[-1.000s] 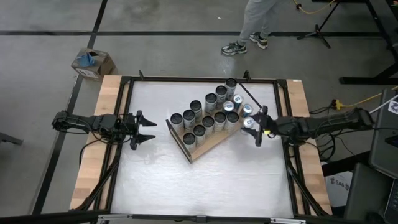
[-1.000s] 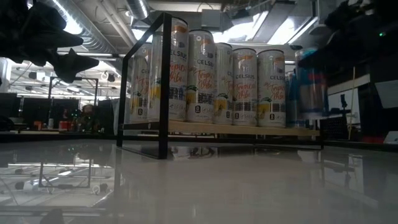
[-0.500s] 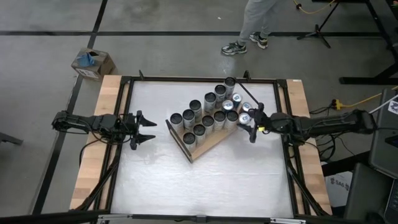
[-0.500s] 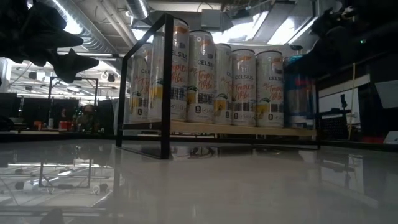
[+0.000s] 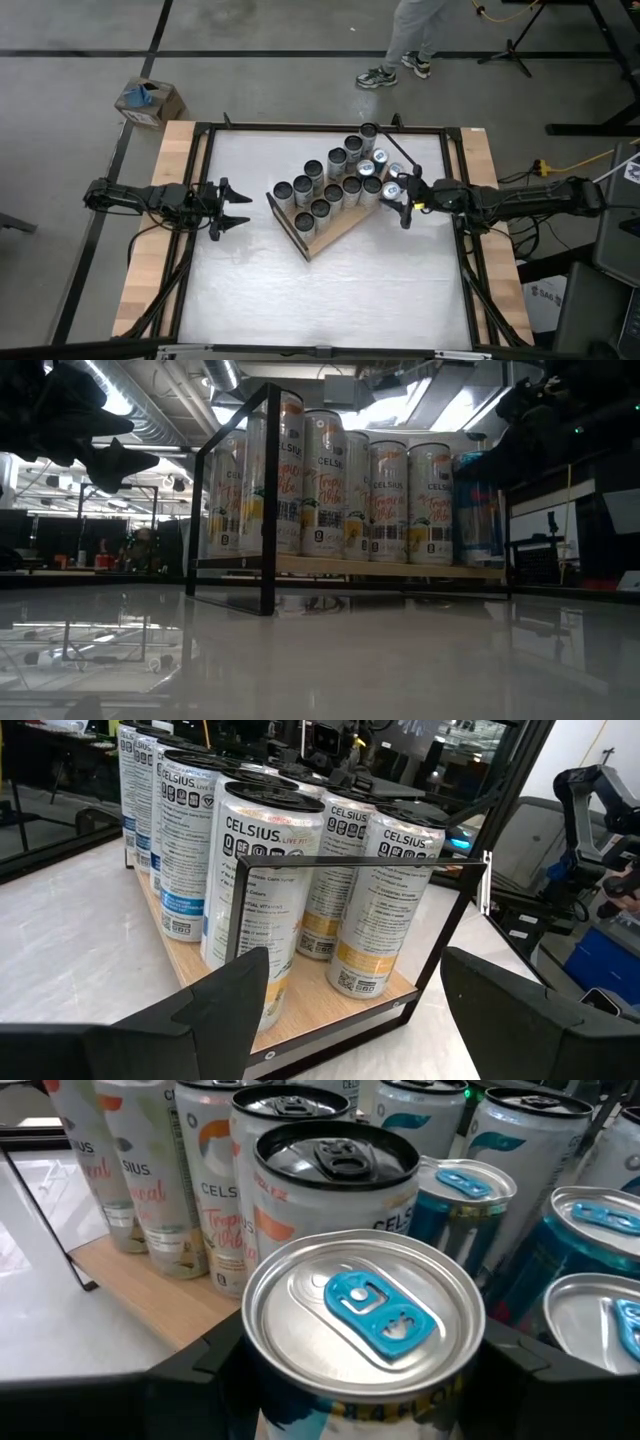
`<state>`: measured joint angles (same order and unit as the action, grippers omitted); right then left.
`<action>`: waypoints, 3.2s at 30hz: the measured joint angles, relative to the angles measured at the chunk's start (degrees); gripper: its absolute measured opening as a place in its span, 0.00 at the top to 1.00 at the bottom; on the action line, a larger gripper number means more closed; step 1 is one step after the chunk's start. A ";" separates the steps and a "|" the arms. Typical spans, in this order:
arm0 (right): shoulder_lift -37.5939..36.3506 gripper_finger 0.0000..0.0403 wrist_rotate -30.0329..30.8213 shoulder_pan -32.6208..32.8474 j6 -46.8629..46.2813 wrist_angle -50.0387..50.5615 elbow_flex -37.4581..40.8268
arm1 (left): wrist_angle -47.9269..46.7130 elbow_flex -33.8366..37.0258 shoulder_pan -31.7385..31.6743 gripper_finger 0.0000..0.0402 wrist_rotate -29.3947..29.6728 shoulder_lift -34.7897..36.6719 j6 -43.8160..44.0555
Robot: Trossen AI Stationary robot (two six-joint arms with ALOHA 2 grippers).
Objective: Place canned beverage on shelf
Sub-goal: Put the blue soda can on the shelf
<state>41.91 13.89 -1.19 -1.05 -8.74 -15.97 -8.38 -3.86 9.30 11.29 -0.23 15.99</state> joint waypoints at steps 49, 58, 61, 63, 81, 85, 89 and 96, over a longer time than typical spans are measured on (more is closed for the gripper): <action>5.73 0.42 10.55 17.43 -12.65 -6.13 -0.09 | 0.00 0.00 -0.02 0.28 0.00 -0.02 0.00; 18.36 0.42 12.56 18.05 -12.01 -18.23 -0.04 | 0.00 0.00 -0.02 0.28 0.00 -0.01 0.02; 19.73 0.42 14.46 18.05 -11.16 -20.48 -0.04 | 0.00 -0.01 -0.01 0.28 0.00 -0.02 0.01; 19.87 0.42 15.92 18.05 -10.51 -20.79 -0.04 | 0.00 0.00 -0.02 0.28 0.00 0.00 0.02; 19.79 0.42 25.36 18.05 -4.39 -21.14 -0.04 | 0.00 0.00 -0.02 0.28 0.00 0.00 0.00; 19.34 0.42 27.37 18.05 -3.03 -20.88 -0.04 | 0.00 0.00 0.00 0.28 0.00 -0.02 0.00; 19.34 0.42 29.85 18.05 -2.92 -20.80 -0.04 | 0.00 0.00 -0.01 0.28 0.00 0.00 0.00; 19.34 0.42 33.66 17.75 -2.86 -19.84 -0.04 | 0.00 0.00 0.00 0.28 0.00 -0.02 0.02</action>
<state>61.25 47.55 16.56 -3.91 -28.58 -16.01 -8.38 -3.86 9.30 11.29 -0.25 16.01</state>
